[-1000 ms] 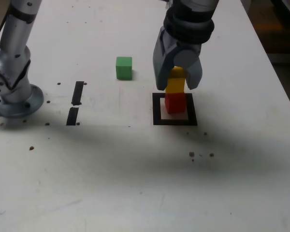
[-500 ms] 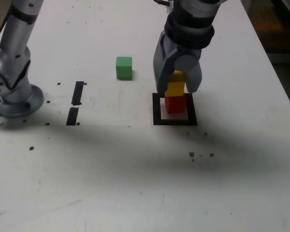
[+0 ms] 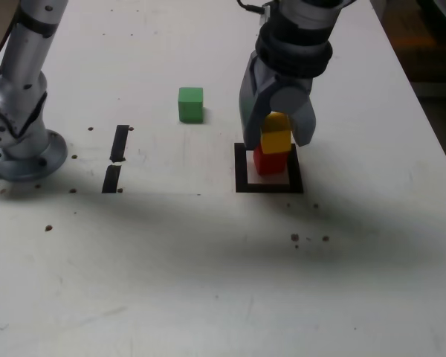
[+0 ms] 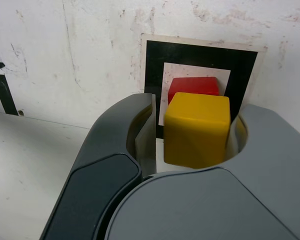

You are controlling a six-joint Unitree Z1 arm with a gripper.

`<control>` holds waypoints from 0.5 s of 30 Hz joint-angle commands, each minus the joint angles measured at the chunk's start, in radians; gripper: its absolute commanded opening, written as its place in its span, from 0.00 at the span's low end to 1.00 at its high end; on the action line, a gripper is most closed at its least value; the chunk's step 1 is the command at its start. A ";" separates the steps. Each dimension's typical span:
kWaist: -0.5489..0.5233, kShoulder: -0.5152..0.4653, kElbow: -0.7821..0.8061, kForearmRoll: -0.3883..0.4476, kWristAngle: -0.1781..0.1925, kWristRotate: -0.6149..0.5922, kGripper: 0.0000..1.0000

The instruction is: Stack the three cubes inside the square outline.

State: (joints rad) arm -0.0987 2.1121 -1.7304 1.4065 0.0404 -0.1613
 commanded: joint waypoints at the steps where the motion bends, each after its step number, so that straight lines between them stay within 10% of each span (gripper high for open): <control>1: -0.001 0.002 0.006 0.000 -0.001 0.001 0.73; 8: -0.001 -0.010 0.010 0.011 -0.003 0.003 0.96; 15: 0.020 -0.118 0.006 0.122 0.051 0.025 1.00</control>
State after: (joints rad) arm -0.0917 2.0345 -1.7257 1.5136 0.0802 -0.1476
